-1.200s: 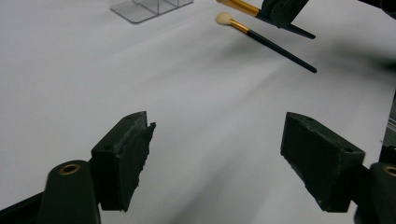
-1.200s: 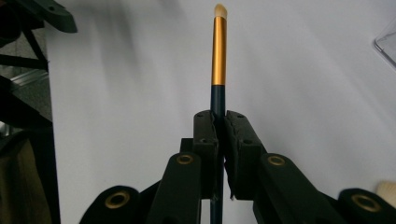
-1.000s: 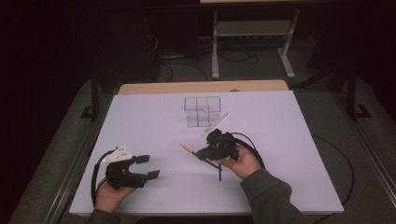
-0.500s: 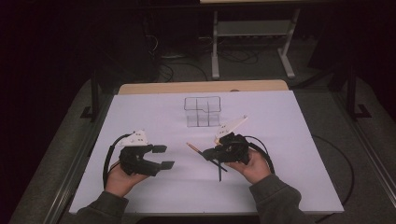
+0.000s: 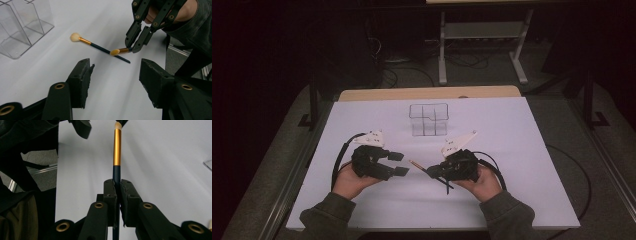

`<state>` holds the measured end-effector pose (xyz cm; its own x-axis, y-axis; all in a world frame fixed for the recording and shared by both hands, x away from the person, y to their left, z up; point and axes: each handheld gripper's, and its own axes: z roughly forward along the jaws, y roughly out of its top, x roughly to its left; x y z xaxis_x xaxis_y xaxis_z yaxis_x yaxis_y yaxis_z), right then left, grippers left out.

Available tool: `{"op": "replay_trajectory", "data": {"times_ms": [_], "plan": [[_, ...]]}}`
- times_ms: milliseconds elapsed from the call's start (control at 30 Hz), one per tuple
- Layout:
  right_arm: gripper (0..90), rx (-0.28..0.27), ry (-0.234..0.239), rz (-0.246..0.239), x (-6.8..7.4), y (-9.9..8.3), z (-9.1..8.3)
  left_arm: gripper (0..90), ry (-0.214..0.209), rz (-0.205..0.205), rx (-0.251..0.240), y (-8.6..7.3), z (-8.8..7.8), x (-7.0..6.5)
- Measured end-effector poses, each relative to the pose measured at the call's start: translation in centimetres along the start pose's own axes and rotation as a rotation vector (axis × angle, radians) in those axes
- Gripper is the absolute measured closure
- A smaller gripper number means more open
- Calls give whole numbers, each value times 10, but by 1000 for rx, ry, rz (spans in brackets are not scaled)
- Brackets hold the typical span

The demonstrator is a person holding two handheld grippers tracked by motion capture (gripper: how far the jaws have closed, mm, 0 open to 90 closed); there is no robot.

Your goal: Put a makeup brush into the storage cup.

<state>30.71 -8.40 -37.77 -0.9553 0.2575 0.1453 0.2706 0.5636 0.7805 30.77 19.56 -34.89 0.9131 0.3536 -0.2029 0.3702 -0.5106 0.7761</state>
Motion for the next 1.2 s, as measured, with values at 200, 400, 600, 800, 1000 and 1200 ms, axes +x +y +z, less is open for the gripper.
{"op": "replay_trajectory", "data": {"times_ms": [200, 400, 600, 800, 1000, 1200], "plan": [[826, -10, 13, -16, 3, 2, 1, 490, -40, 3, 7, 4, 1, 0], [826, -7, 29, -33, 5, 3, 6, 556, -63, 12, 30, 6, 6, 0], [826, -15, 36, -30, 7, 4, 5, 618, -92, 18, 56, 9, 11, 2], [826, -13, 33, -41, 8, 4, 7, 675, -105, 28, 69, 9, 14, 4], [826, 4, 15, -92, 9, 5, 8, 775, -143, 25, 72, 9, 14, 7], [826, 14, 14, -114, 12, 5, 11, 804, -186, 18, 73, 8, 13, 8]]}}
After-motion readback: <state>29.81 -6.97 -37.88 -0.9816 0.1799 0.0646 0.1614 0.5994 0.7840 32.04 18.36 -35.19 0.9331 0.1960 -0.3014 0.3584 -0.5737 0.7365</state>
